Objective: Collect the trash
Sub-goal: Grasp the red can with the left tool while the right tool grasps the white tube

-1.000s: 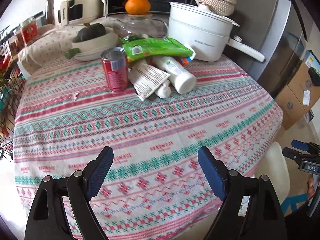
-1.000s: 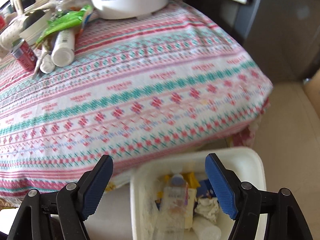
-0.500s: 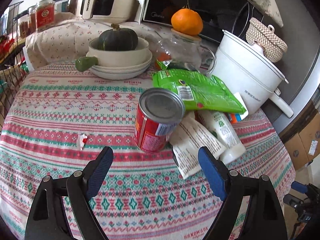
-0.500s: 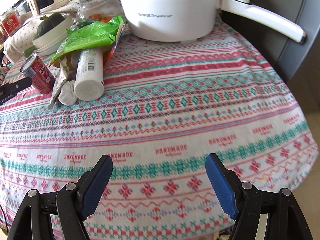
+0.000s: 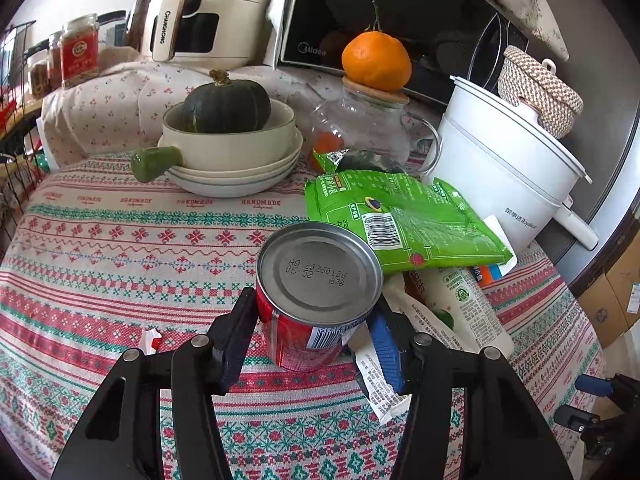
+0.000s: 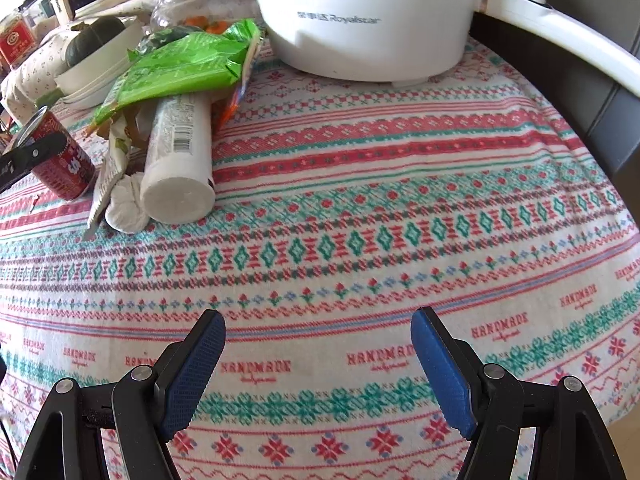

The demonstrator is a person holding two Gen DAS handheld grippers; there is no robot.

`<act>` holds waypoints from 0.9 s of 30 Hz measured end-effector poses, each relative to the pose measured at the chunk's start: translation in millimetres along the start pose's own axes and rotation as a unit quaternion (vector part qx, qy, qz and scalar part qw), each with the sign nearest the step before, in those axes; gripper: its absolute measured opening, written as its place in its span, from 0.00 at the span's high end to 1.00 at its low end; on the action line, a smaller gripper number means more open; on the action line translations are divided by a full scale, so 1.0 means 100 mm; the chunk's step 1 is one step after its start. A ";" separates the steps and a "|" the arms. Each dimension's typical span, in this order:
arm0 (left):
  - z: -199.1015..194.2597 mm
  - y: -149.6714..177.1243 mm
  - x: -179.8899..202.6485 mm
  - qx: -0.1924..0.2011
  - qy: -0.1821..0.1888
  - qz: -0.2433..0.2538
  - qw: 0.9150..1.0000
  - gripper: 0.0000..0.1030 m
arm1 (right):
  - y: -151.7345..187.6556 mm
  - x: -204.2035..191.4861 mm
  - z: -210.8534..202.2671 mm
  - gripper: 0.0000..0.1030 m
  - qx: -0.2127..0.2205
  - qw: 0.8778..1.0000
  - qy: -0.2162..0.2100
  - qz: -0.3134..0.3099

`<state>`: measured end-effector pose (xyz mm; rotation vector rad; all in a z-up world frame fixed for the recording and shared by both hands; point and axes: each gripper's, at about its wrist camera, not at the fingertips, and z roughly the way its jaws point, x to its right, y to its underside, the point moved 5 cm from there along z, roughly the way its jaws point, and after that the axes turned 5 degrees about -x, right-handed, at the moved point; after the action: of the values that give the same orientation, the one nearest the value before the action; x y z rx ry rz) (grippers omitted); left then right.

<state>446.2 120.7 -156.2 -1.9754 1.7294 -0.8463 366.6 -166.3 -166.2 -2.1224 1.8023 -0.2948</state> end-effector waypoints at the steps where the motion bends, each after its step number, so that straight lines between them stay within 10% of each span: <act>1: -0.05 0.01 0.00 -0.001 0.001 0.002 1.000 0.45 | -0.02 -0.04 0.01 0.22 0.003 1.000 -0.003 -0.002; 16: -1.03 0.54 -0.07 -0.044 0.041 -0.023 0.998 0.45 | -0.57 -0.70 0.40 0.23 0.057 0.994 -0.085 -0.025; 27: -1.30 0.80 -0.18 -0.046 0.058 -0.066 0.995 0.45 | -0.50 -0.61 0.50 0.46 0.049 0.989 -0.137 0.022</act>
<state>299.8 137.8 -113.3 -2.1607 1.7453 -0.9580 420.5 -93.7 -189.4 -1.9448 1.6389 -0.0727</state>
